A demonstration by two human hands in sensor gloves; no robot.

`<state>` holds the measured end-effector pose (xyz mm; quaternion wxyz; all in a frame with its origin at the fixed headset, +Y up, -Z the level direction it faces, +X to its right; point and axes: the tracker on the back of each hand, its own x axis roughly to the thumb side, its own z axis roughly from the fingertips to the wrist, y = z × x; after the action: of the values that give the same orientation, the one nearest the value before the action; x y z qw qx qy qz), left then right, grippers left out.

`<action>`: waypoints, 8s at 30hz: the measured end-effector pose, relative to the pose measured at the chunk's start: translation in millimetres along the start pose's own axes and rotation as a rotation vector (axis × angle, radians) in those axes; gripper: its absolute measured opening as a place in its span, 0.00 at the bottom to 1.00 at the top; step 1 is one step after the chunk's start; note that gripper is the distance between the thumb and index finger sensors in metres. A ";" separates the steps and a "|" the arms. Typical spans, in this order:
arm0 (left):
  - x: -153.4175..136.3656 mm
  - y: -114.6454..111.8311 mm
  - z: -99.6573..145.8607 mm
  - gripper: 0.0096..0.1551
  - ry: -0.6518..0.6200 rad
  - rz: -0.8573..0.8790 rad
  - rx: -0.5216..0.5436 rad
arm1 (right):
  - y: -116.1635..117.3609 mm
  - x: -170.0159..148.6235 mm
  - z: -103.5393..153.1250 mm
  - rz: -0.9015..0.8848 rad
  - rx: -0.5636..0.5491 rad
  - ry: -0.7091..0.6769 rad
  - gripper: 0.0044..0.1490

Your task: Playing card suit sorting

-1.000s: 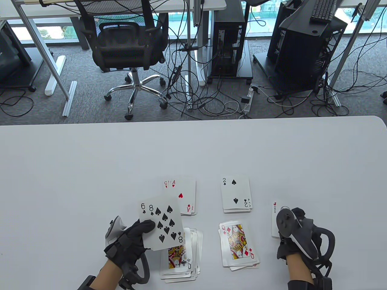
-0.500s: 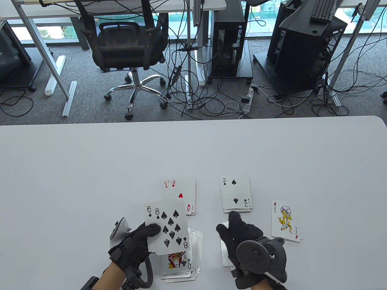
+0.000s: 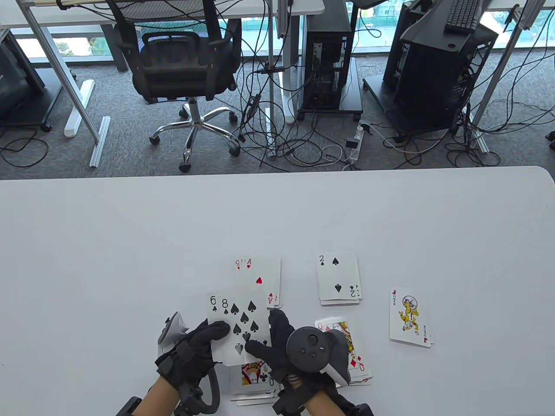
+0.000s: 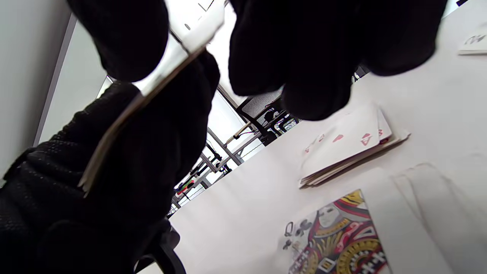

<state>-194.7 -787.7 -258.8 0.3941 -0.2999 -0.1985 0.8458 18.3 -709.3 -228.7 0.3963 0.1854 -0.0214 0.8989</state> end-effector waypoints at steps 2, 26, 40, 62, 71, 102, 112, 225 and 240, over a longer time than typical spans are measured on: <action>0.5 1.0 0.4 0.27 -0.002 -0.010 0.013 | 2.7 -3.7 -1.0 -0.053 -0.050 -0.007 0.46; -1.3 19.6 6.7 0.26 -0.016 0.048 0.092 | -61.4 -58.2 -9.5 -0.344 -0.273 0.177 0.25; 4.0 27.3 10.9 0.27 -0.033 0.017 0.135 | -113.7 -177.3 -77.3 0.159 -0.190 0.500 0.27; 17.0 18.6 9.7 0.27 -0.071 -0.042 0.128 | -85.6 -153.4 -92.5 0.866 0.116 0.496 0.39; 12.2 19.9 6.5 0.27 -0.029 -0.059 0.124 | -61.0 -56.7 -63.0 0.102 0.035 0.012 0.38; 18.7 8.8 4.1 0.26 -0.072 -0.026 0.069 | -57.9 -24.1 -31.6 -0.078 -0.164 0.034 0.24; 19.8 10.0 4.8 0.26 -0.093 -0.002 0.079 | -96.3 -79.3 23.8 0.195 -0.081 0.348 0.25; 20.1 11.5 8.5 0.27 -0.081 0.025 0.097 | 4.2 -13.6 -10.0 0.242 0.095 0.043 0.35; 6.5 -7.8 -0.3 0.27 -0.010 -0.013 0.005 | 2.7 -6.0 -14.1 -0.116 0.034 -0.043 0.37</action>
<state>-193.5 -777.8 -256.7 0.3992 -0.2933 -0.2001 0.8453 15.6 -712.7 -243.6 0.4442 0.2123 -0.0039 0.8704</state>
